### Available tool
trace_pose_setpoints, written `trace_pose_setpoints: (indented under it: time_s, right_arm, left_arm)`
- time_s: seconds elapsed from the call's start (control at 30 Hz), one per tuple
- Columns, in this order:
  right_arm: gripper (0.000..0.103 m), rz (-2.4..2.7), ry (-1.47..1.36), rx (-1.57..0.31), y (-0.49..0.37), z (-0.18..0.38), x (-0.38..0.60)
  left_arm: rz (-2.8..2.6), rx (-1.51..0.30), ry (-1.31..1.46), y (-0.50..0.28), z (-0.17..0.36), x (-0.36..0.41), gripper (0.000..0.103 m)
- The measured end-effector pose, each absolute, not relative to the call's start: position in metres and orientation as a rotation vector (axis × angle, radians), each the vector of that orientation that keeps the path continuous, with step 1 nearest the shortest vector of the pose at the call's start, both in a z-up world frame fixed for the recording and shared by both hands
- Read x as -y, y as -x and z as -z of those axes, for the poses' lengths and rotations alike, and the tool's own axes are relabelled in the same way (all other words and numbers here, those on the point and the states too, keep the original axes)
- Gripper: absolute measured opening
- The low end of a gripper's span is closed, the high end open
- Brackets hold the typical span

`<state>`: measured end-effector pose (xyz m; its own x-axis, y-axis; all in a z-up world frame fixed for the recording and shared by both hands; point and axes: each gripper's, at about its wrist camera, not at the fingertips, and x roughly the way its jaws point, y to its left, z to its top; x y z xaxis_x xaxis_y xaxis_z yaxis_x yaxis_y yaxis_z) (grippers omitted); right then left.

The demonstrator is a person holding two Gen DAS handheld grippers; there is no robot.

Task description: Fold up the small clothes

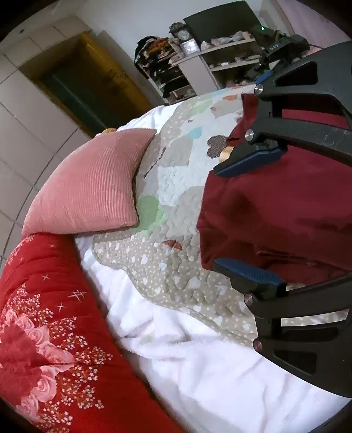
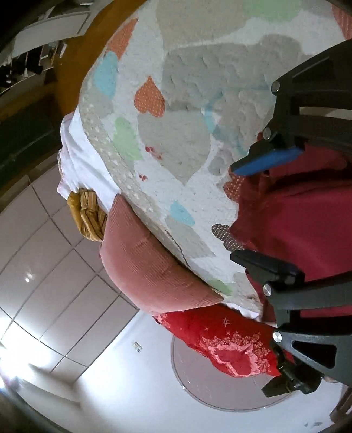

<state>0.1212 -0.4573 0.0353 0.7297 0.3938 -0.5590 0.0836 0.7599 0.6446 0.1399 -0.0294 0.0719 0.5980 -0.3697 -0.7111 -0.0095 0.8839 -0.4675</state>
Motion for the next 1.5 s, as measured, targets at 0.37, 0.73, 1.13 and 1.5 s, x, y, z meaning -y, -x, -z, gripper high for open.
trace_pose_setpoints:
  time_s: [0.37, 0.73, 1.13, 1.5]
  right_arm:
    - [0.005, -0.160, -0.320, -0.856, -0.136, -0.016, 0.397]
    - [0.023, 0.048, -0.332, -0.895, -0.151, 0.001, 0.419]
    - [0.042, -0.427, -0.284, -0.854, -0.136, -0.065, 0.274]
    - [0.047, -0.513, -0.276, -0.993, -0.186, -0.038, 0.155]
  left_arm:
    - [0.180, -1.018, 0.247, -0.119, -0.031, 0.059, 0.062]
    - [0.066, -1.036, 0.246, -0.123, -0.004, 0.036, 0.062]
    - [0.059, -1.000, 0.226, -0.060, -0.007, 0.041, 0.062]
    - [0.093, -0.981, 0.268, -0.059, -0.005, 0.032, 0.062]
